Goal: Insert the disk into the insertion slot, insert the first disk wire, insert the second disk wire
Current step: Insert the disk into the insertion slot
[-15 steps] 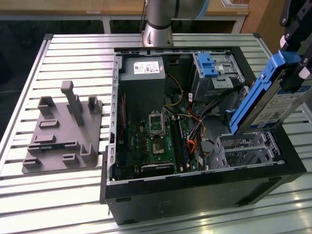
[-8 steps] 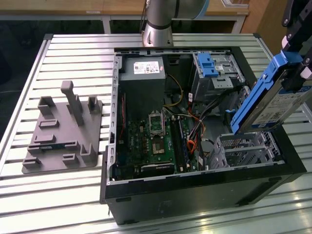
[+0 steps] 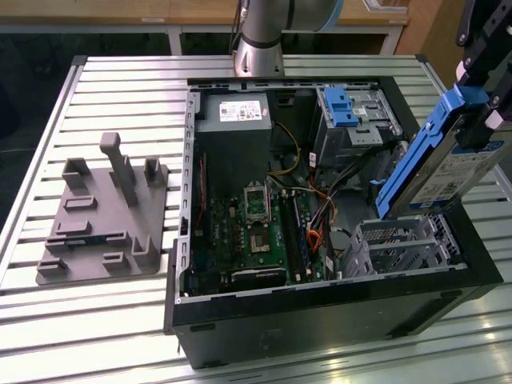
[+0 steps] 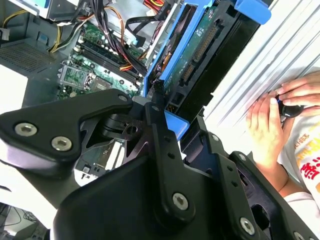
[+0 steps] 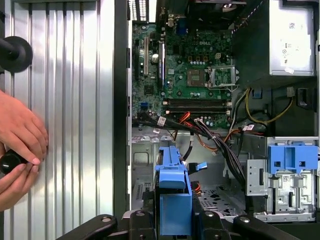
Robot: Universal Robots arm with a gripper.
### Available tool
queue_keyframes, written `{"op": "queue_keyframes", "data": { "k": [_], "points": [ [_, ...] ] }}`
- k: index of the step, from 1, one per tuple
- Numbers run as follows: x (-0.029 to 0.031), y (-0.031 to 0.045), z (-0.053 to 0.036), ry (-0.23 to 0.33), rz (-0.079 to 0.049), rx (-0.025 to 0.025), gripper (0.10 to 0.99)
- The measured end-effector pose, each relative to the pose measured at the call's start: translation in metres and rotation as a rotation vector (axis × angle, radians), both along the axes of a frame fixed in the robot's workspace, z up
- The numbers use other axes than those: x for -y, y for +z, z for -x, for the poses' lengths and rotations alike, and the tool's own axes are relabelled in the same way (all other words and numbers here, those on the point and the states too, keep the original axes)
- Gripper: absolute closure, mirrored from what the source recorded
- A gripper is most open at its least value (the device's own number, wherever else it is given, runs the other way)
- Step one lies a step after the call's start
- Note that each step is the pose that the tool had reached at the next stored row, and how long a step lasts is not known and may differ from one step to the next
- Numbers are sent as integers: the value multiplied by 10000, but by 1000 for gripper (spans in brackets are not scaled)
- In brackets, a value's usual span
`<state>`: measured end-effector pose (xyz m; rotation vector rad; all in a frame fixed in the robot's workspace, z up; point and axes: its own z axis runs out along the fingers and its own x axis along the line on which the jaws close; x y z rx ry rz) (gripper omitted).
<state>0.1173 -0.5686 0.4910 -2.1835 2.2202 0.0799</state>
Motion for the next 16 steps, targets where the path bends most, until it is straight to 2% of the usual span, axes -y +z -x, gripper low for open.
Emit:
{"op": "queue_keyframes", "data": {
  "k": [16],
  "points": [
    [-1, -127, 0, 10, 29, -10, 722]
  ]
}}
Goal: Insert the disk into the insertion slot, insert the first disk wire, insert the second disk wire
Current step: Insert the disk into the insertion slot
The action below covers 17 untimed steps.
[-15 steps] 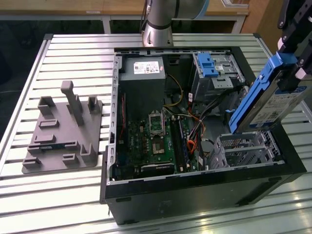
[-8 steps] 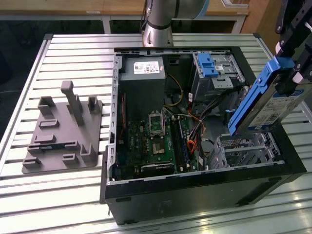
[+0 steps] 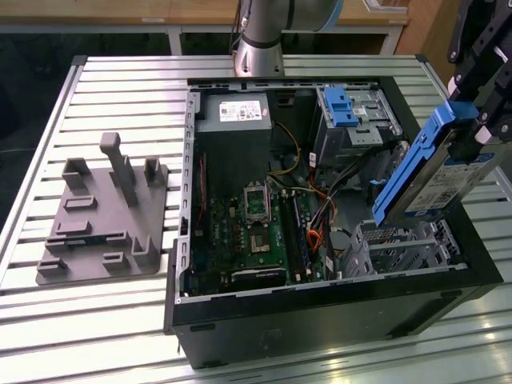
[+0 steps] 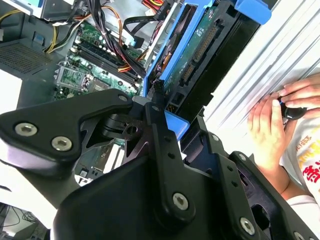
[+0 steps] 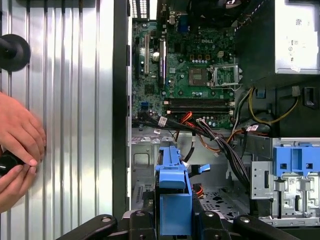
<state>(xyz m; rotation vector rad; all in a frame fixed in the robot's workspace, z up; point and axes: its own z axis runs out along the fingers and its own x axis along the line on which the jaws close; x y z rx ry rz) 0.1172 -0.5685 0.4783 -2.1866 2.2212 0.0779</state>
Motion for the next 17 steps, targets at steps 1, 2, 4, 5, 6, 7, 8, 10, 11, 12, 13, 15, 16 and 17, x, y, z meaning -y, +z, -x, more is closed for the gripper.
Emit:
{"op": "queue_keyframes", "data": {
  "k": [1, 2, 4, 5, 6, 7, 8, 10, 11, 12, 13, 15, 16, 17],
  "points": [
    [0, -7, 0, 1, 0, 0, 722],
    [0, -14, 0, 3, 0, 0, 722],
    [-1, -26, 0, 5, 1, 0, 722],
    [-1, -32, 0, 7, 2, 0, 722],
    [-3, -38, 0, 8, 4, 0, 722],
    [-4, -44, 0, 10, 6, 0, 722],
    [-6, -50, 0, 13, 7, 0, 722],
    [-9, -62, 0, 17, 7, 0, 722],
    [-11, -67, 0, 18, 10, 0, 722],
    [-13, -72, 0, 19, 14, 0, 722],
    [-15, -77, 0, 20, 18, 0, 722],
    [-22, -88, -1, 22, 22, 0, 722],
    [-27, -94, 0, 22, 22, 0, 722],
    [-32, -99, -1, 22, 22, 0, 722]
  ]
}}
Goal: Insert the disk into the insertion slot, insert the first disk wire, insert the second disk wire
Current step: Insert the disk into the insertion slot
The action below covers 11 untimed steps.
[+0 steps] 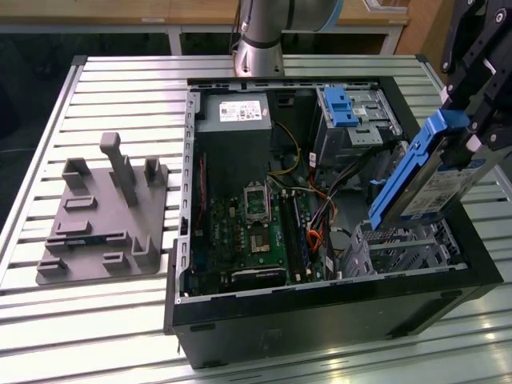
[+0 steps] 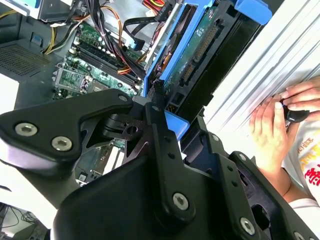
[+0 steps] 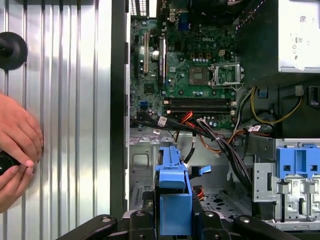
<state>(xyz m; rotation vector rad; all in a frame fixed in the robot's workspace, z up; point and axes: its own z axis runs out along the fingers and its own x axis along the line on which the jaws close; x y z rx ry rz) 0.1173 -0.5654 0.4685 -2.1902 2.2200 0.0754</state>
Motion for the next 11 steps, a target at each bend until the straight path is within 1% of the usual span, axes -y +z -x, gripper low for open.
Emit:
{"op": "queue_keyframes", "data": {
  "k": [3, 11],
  "points": [
    [-9, -19, 0, -1, 0, 0, 722],
    [-10, -68, 0, 0, 12, 0, 722]
  ]
}}
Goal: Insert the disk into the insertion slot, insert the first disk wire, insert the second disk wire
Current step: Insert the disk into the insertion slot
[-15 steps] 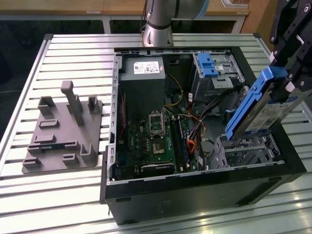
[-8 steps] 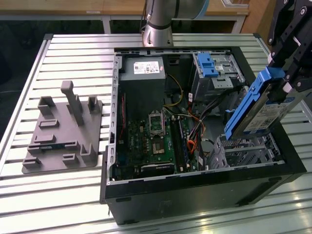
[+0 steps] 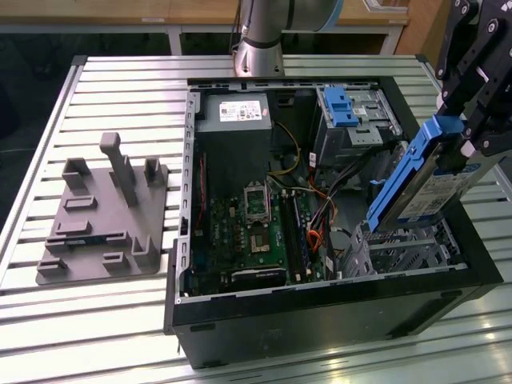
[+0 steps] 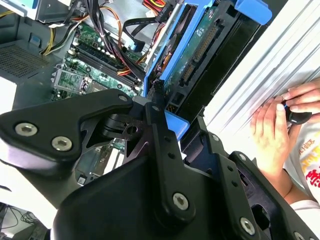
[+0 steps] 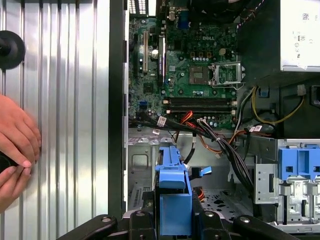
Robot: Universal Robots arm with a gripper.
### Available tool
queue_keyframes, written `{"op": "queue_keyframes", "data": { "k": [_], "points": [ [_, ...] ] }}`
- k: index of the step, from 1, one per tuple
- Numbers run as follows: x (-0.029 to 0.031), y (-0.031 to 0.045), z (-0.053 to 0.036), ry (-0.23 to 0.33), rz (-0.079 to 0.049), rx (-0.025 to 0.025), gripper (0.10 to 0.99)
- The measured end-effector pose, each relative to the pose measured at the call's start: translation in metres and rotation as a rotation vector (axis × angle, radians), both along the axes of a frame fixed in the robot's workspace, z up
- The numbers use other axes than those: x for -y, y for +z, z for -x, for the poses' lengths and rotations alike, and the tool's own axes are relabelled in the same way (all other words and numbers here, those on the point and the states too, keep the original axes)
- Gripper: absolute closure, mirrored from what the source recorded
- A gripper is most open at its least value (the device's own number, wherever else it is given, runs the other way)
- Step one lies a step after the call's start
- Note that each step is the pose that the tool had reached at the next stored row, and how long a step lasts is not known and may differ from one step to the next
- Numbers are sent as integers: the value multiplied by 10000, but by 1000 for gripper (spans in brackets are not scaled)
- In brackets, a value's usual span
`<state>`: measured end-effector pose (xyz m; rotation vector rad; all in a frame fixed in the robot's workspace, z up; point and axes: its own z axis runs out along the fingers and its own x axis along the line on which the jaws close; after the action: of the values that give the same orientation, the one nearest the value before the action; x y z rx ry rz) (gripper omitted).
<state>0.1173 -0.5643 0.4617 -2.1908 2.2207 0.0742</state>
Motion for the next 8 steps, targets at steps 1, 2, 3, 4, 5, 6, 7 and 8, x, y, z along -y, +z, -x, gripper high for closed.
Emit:
{"op": "queue_keyframes", "data": {
  "k": [1, 2, 3, 4, 5, 6, 7, 8],
  "points": [
    [0, -5, 0, 0, 1, 0, 722],
    [0, -10, 0, 0, 1, 0, 722],
    [0, -15, 0, 0, 2, 0, 722],
    [0, -21, 0, -1, 2, 0, 722],
    [1, -26, 0, 0, 2, 0, 722],
    [1, -31, 0, -1, 3, 0, 722],
    [1, -35, 0, 0, 4, 0, 722],
    [1, -41, 0, 0, 4, 1, 722]
  ]
}}
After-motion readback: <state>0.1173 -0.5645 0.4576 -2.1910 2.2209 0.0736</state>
